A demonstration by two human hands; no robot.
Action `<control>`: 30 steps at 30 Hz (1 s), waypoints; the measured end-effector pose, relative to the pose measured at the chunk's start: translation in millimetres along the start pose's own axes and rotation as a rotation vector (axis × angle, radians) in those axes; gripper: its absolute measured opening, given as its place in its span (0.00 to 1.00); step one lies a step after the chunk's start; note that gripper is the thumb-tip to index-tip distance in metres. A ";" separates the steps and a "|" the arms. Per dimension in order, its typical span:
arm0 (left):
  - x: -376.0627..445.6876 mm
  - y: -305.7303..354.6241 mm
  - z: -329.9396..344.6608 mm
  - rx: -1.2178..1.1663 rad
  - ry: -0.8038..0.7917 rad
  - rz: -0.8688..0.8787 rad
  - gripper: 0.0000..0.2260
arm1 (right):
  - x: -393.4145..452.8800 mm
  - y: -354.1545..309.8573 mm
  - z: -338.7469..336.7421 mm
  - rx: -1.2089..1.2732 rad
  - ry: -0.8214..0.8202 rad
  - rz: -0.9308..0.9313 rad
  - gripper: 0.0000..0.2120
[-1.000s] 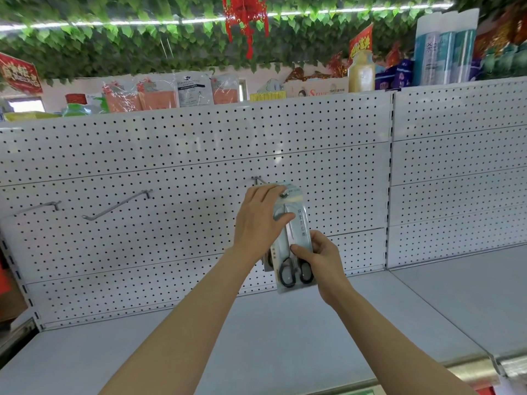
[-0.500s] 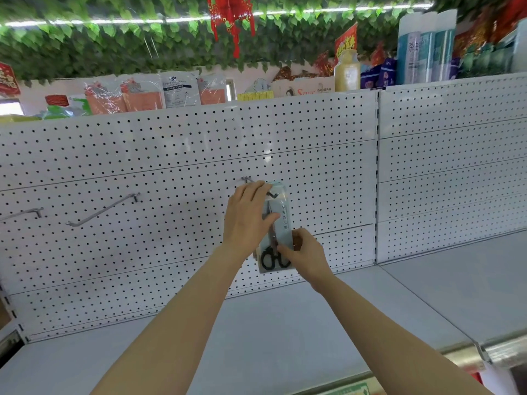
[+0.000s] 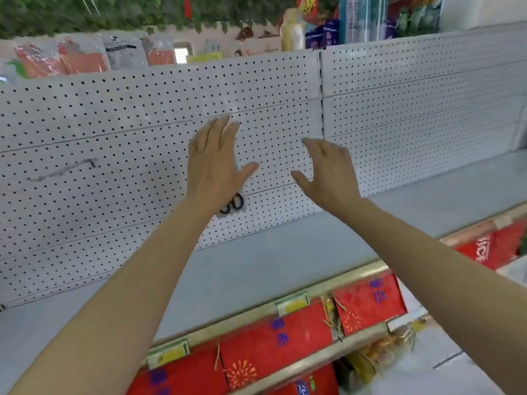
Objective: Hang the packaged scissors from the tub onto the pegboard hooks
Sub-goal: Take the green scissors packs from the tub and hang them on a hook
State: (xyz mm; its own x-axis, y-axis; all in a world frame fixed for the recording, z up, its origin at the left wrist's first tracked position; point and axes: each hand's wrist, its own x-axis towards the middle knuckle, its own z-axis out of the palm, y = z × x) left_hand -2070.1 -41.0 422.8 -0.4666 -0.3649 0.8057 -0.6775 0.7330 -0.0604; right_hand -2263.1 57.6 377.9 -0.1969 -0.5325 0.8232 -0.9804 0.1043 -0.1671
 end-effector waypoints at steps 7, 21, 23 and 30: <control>-32.6 117.3 6.2 -0.031 -0.040 0.146 0.33 | -64.2 62.8 -90.5 -0.236 0.000 -0.002 0.28; -206.0 323.9 167.1 -0.281 -0.491 0.251 0.29 | -306.5 228.5 -104.3 -0.424 -0.313 0.382 0.25; -243.1 343.6 196.0 -0.312 -0.571 0.275 0.27 | -355.6 244.4 -91.5 -0.441 -0.388 0.453 0.26; -383.3 387.8 269.2 -0.316 -0.974 0.297 0.29 | -518.3 273.2 -33.6 -0.433 -0.764 0.687 0.24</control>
State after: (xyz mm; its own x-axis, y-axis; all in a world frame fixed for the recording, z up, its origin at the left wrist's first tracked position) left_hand -2307.1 228.6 -68.1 -0.9372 -0.3460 -0.0433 -0.3486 0.9328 0.0914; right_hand -2429.0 390.3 -76.2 -0.7899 -0.6109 0.0531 -0.6119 0.7797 -0.1329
